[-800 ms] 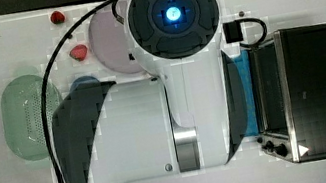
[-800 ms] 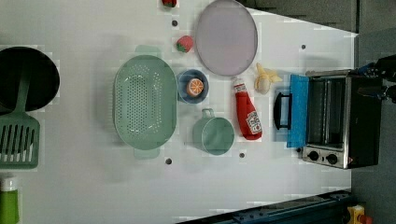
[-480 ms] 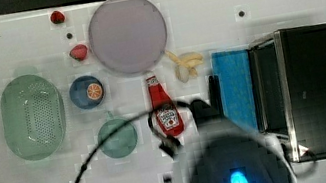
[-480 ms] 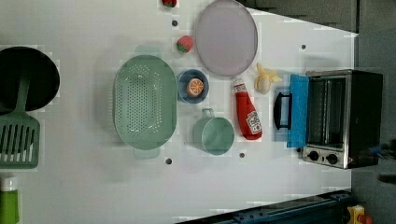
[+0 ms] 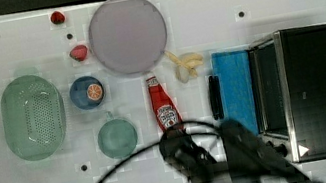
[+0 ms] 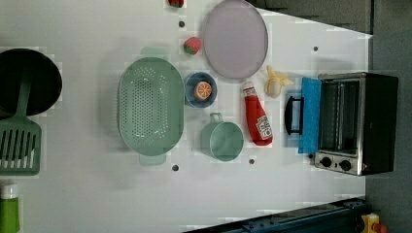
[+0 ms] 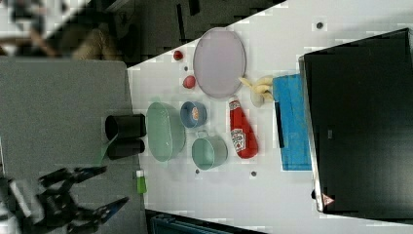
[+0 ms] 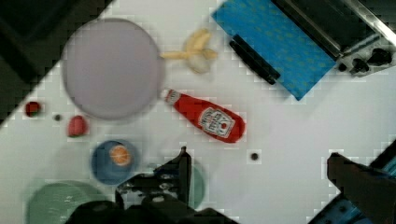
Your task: Pick Ketchup from the table and place in oven.
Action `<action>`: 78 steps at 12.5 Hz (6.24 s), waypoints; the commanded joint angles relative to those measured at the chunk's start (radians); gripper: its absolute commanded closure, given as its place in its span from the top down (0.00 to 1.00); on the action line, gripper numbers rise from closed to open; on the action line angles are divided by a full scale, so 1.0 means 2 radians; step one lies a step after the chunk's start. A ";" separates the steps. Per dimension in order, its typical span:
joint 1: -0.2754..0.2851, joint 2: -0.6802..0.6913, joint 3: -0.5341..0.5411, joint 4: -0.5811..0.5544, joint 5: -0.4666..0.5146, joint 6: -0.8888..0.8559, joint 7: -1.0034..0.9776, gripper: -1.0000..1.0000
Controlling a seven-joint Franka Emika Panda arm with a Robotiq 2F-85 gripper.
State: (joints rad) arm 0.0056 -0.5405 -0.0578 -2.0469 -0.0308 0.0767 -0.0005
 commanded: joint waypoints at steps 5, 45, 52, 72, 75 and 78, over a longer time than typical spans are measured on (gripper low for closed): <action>0.008 0.142 0.012 -0.141 0.010 0.178 -0.230 1.00; 0.012 0.249 0.039 -0.158 -0.206 0.284 -0.224 0.60; 0.003 0.313 0.009 -0.152 -0.420 0.221 -0.044 0.60; -0.008 0.494 -0.112 -0.099 -0.590 0.366 0.091 1.00; -0.001 0.481 -0.107 -0.097 -0.588 0.367 0.091 1.00; 0.007 0.431 -0.093 -0.098 -0.525 0.369 0.080 1.00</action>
State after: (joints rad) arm 0.0027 0.3667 -0.2489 -2.2715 -1.0576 0.7896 0.1437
